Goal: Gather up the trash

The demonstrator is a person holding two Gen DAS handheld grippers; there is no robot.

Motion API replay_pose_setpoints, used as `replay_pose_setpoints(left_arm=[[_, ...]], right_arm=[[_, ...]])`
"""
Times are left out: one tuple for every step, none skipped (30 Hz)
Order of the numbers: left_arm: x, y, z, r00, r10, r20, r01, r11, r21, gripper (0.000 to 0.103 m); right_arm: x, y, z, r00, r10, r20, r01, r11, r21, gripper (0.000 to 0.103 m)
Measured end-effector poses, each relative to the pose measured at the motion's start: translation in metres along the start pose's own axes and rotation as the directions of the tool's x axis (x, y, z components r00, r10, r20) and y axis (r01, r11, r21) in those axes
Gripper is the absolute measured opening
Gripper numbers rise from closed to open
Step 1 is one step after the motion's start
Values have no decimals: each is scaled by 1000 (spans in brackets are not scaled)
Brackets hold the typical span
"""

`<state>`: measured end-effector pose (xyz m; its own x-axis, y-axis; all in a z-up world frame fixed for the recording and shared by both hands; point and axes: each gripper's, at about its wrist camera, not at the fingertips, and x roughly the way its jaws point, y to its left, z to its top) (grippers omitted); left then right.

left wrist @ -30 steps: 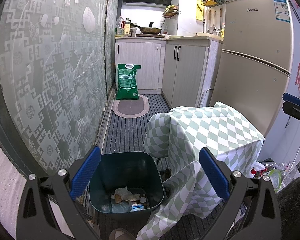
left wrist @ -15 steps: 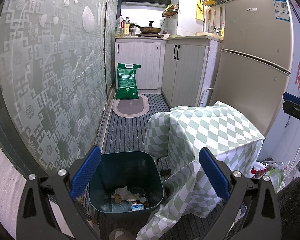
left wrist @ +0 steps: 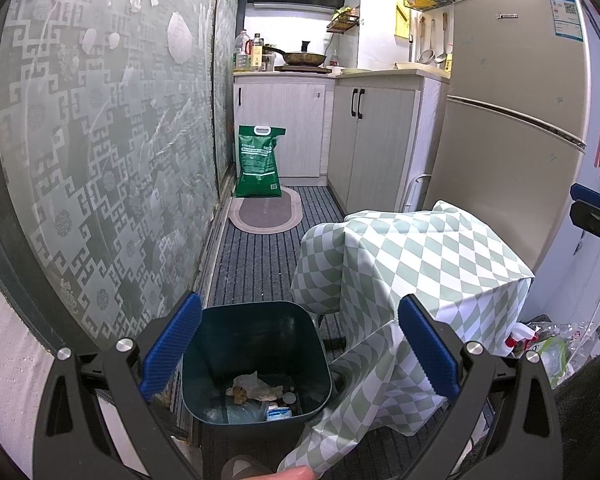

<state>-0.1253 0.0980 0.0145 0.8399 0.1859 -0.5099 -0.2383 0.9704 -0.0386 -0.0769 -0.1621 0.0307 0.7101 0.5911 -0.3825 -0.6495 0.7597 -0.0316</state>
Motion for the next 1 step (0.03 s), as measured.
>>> replay_pose_setpoints(left_arm=[[0,0,1,1000,-1,0,1,1000,0,100]], right_arm=[[0,0,0,1000,1,0,-1,1000,0,100]])
